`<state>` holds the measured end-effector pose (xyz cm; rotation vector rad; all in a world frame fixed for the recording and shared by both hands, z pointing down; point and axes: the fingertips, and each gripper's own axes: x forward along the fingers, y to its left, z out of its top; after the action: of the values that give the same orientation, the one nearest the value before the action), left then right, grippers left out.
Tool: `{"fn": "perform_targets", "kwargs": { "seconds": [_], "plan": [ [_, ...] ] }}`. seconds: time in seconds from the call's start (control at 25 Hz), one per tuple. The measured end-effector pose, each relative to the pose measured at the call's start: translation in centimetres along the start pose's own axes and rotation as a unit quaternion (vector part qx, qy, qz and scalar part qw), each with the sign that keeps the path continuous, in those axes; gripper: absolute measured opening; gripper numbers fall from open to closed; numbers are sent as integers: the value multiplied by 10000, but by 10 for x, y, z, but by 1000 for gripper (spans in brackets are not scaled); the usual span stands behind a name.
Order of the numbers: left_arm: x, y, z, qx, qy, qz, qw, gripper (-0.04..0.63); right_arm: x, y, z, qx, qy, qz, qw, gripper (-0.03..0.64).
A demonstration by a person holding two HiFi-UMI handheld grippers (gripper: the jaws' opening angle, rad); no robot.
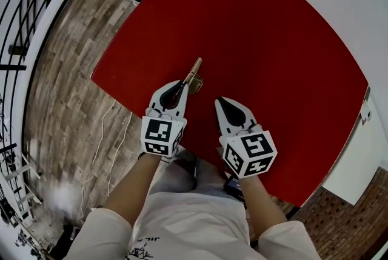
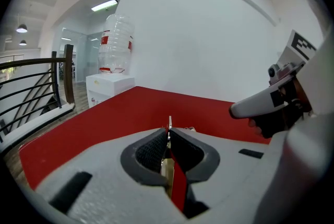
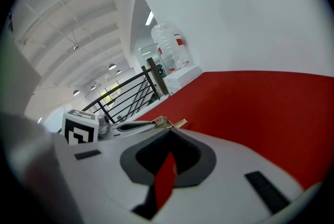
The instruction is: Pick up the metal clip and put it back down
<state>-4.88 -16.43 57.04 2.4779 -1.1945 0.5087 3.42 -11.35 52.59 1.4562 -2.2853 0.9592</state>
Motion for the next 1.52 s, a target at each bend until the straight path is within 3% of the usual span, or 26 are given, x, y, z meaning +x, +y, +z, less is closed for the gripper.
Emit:
{"fn": "perform_targets", "kwargs": {
  "seconds": [0.76,1.24,1.52],
  "plan": [
    [22,6,-26,37,297,155,9994,32,2,-10,-5,196,34,-10,9998,3],
    [32,-9,-36,428,552,125,9975,39,1,-14,-8,238,35,-24,9997,3],
    [40,-29,-52,550,813,-37,9952,91,-7,-19,-9,286,4,-85,9996,3]
  ]
}}
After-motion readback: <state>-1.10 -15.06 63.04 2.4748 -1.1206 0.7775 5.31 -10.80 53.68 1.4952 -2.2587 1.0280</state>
